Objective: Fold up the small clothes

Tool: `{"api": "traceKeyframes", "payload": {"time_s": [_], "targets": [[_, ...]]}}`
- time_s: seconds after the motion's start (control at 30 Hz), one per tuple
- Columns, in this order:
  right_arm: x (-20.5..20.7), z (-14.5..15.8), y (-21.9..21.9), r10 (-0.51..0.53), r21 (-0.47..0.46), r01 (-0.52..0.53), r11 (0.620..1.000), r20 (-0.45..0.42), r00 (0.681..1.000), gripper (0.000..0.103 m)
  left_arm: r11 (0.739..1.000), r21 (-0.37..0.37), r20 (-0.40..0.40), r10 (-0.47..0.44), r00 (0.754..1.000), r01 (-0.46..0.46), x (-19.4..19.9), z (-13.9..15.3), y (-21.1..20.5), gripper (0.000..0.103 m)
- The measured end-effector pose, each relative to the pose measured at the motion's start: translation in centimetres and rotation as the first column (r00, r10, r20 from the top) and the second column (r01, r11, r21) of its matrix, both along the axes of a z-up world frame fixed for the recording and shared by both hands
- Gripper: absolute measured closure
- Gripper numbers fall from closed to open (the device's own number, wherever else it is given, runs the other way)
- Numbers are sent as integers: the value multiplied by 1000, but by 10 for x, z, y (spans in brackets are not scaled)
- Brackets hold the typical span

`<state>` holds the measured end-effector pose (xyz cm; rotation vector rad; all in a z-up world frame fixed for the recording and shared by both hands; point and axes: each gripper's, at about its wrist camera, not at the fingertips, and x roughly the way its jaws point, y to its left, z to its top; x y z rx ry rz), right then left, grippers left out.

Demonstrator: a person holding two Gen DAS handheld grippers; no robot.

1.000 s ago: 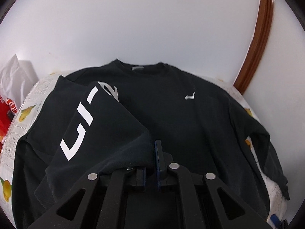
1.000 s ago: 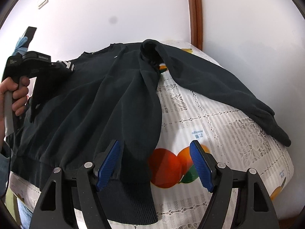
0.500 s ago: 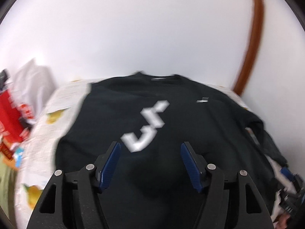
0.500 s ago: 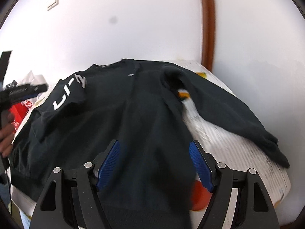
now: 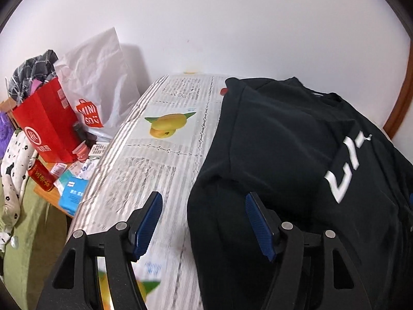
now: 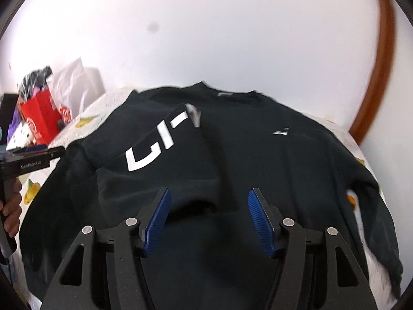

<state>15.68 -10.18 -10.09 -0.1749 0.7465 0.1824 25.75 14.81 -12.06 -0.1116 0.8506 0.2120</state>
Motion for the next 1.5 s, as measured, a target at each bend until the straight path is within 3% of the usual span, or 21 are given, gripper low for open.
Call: {"api": "traceKeyframes", "payload": {"time_s": [0.23, 0.4, 0.47, 0.5, 0.53, 0.57, 0.73, 0.87, 1.03, 1.1, 1.17, 1.23, 1.27, 1.4, 1.5], "targets": [[-7, -26, 14, 94, 133, -75, 988, -142, 985, 37, 999, 8, -14, -33, 999, 33, 16, -33, -8, 38], [10, -42, 23, 153, 272, -92, 958, -214, 965, 37, 999, 21, -14, -38, 999, 38, 15, -38, -10, 38], [19, -45, 28, 177, 326, -100, 940, -214, 961, 46, 999, 9, -14, -30, 999, 30, 14, -39, -7, 38], [25, -46, 30, 176, 344, -96, 934, -209, 962, 64, 1000, -4, -14, -28, 1000, 28, 14, -39, -5, 38], [28, -48, 31, 175, 350, -92, 932, -211, 962, 93, 1000, -16, -14, -26, 1000, 25, 14, -40, -3, 38], [33, -47, 33, 182, 357, -98, 929, -212, 960, 98, 999, -28, -15, -22, 1000, 21, 13, -40, -2, 38], [41, -20, -4, 124, 476, -57, 878, -111, 986, 98, 999, -28, -13, -19, 1000, 18, 13, -41, -1, 37], [44, -4, -48, 2, 487, 31, 873, -68, 998, 98, 999, -25, -14, -22, 1000, 21, 13, -41, -2, 37], [50, -19, -89, -105, 433, 166, 886, -163, 981, 88, 1000, -20, -16, -22, 1000, 22, 13, -41, -2, 36], [47, -26, -97, -99, 390, 180, 903, -219, 971, 86, 1000, -17, -15, -22, 1000, 22, 13, -40, -3, 35], [36, -25, -104, -135, 339, 200, 919, -206, 969, 79, 1000, -12, -14, -24, 1000, 24, 12, -40, -4, 35], [23, -16, -109, -165, 286, 202, 937, -146, 975, 49, 1000, -7, -12, -28, 1000, 28, 11, -40, -5, 35], [17, -12, -107, -159, 268, 184, 946, -112, 981, 44, 1000, -5, -11, -31, 999, 31, 11, -40, -6, 35], [6, -5, -63, -60, 98, 62, 993, -23, 998, 41, 999, -1, -4, -33, 999, 33, 10, -38, -7, 34], [2, -15, -22, 42, -13, -42, 999, -7, 999, 41, 999, 2, 2, -39, 999, 39, 8, -37, -8, 33]]}}
